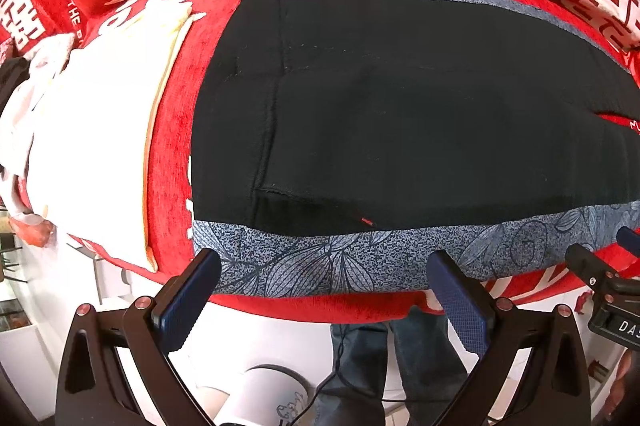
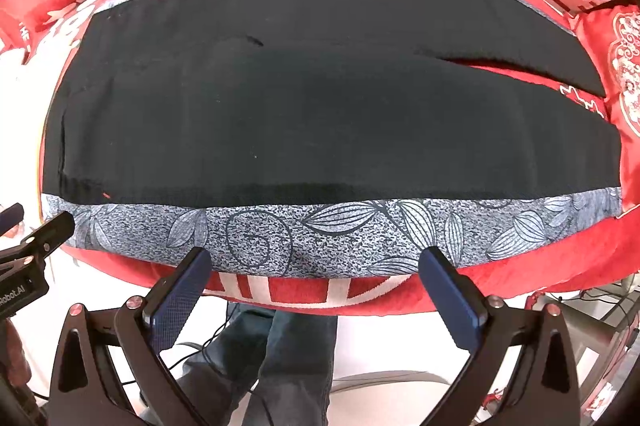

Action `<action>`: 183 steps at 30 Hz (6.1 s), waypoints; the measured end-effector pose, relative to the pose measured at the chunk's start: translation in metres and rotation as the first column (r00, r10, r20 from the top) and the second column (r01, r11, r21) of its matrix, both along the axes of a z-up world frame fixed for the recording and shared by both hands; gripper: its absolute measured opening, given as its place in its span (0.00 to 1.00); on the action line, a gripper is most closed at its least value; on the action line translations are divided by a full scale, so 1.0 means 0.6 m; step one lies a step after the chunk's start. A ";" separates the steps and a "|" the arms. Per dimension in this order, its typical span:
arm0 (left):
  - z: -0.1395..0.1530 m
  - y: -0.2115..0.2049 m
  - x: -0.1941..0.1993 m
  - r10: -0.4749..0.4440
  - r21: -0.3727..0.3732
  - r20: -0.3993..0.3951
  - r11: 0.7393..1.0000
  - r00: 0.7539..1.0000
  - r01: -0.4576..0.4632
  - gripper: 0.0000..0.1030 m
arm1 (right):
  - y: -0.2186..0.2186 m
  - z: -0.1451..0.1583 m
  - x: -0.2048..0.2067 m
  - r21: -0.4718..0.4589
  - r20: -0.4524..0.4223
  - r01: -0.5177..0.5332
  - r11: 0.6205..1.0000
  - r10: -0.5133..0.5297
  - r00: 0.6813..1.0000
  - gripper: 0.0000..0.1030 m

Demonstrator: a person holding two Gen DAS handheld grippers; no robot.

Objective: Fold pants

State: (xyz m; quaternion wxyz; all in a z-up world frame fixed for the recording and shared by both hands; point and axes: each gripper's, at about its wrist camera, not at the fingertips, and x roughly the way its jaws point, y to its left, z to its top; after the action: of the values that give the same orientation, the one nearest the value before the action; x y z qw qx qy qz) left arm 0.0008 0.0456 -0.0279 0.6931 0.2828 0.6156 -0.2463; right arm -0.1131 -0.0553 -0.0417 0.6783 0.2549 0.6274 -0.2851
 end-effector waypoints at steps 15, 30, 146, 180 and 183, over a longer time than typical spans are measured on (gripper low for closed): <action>-0.012 0.015 0.008 0.025 -0.002 -0.009 1.000 1.000 -0.025 1.00 | 0.007 -0.008 0.007 0.001 -0.006 -0.006 1.000 0.006 1.000 1.00; -0.017 0.036 0.020 0.060 -0.082 -0.054 0.995 0.997 -0.064 1.00 | 0.001 -0.014 0.007 0.134 0.132 0.025 0.991 -0.043 0.990 1.00; -0.019 -0.366 -0.054 -0.300 -0.264 -0.077 0.926 0.951 0.271 0.82 | -0.358 0.036 -0.363 0.327 0.336 0.351 0.877 -0.455 0.825 0.64; -0.041 -0.503 -0.277 -0.304 -0.337 -0.277 0.919 0.911 0.204 0.13 | -0.407 -0.018 -0.599 0.604 0.495 0.274 0.749 -0.622 0.607 0.08; -0.001 -0.535 -0.263 -0.307 -0.389 -0.248 0.900 0.919 0.196 0.13 | -0.482 0.048 -0.570 0.522 0.573 0.244 0.817 -0.548 0.609 0.07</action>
State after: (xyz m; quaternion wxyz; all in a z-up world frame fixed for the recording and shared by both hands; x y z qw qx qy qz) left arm -0.1567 -0.2753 -0.0285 0.5918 0.1894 0.6173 -0.4826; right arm -0.4551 -0.3444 -0.0130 0.7157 0.6089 0.2905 -0.1806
